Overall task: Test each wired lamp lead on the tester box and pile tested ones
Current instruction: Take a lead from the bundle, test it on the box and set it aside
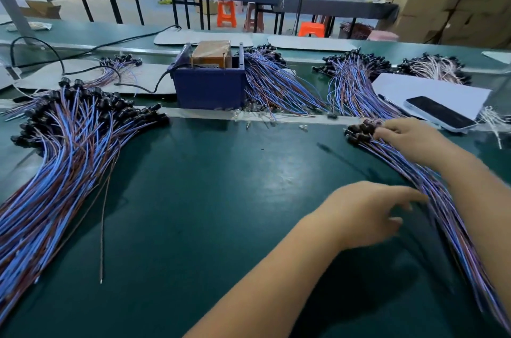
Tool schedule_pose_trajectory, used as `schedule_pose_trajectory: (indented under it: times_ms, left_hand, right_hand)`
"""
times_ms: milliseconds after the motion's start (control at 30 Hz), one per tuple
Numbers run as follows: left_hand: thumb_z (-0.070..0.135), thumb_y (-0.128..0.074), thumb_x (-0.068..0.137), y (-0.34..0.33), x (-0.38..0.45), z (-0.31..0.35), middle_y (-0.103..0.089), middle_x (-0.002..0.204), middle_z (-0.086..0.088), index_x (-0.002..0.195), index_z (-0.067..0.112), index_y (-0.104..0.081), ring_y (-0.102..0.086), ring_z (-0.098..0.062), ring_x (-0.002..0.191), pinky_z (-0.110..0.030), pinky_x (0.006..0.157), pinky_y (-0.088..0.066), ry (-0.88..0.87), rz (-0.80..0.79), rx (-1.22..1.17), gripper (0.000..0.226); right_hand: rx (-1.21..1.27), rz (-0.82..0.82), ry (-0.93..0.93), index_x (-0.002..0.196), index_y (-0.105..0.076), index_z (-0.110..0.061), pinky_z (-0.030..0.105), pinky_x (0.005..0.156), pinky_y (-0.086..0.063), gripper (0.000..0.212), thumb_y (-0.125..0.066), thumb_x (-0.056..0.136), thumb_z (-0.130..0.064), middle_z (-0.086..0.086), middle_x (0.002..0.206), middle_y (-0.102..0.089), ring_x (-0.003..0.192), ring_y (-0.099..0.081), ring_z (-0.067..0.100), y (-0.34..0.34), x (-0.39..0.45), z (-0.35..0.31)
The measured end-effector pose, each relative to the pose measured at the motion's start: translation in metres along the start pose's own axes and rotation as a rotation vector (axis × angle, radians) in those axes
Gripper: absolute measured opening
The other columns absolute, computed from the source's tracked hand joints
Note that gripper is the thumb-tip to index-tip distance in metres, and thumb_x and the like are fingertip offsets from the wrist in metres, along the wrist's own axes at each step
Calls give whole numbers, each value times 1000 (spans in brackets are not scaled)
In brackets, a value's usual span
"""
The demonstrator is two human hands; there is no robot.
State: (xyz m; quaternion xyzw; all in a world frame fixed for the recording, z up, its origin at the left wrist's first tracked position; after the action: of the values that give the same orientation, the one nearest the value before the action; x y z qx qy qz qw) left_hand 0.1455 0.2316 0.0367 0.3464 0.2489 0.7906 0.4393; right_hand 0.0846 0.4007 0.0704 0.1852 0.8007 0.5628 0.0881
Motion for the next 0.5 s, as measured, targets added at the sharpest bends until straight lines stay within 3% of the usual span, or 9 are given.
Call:
schedule_pose_trajectory:
  times_ms: [133,233,367,500]
  left_hand:
    - [8,-58,89,1,-5,-6,-72,105,3,120,21,-68,-63,-20,102,-37,89,-50,75,-19,-7,35]
    - [11,-57,90,18,-15,-31,-73,102,2,111,23,-72,-64,-20,100,-37,91,-50,200,82,-54,28]
    - [16,-54,92,56,-36,-73,-72,94,3,105,25,-72,-64,-18,91,-36,87,-53,422,301,-153,24]
    - [14,-48,92,107,-62,-112,-69,106,0,107,23,-71,-64,-24,97,-37,89,-51,594,491,17,29]
  right_hand:
    - [-266,-68,-226,92,-63,-21,37,77,-47,30,-48,98,-46,8,96,-64,91,-57,28,-5,-5,43]
    - [-530,56,-336,115,-58,-20,38,91,-41,37,-54,92,-48,15,126,-56,118,-50,34,-7,-6,36]
    - [-480,291,-167,118,-56,-8,41,91,-39,42,-56,89,-39,25,122,-53,114,-48,40,-21,0,-32]
    - [-239,245,55,119,-57,-15,40,91,-37,35,-51,92,-36,18,121,-55,113,-48,36,-71,-1,-126]
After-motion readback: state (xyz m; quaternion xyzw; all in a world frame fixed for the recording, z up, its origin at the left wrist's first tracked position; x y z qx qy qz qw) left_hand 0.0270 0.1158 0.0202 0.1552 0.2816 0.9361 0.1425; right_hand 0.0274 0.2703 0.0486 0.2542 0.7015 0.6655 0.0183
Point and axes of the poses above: each hand's wrist, its own x-axis towards the middle knuckle, its own y-axis out of the back of the hand, z = x × y, the point moved 6 cm from there along x, towards the middle knuckle
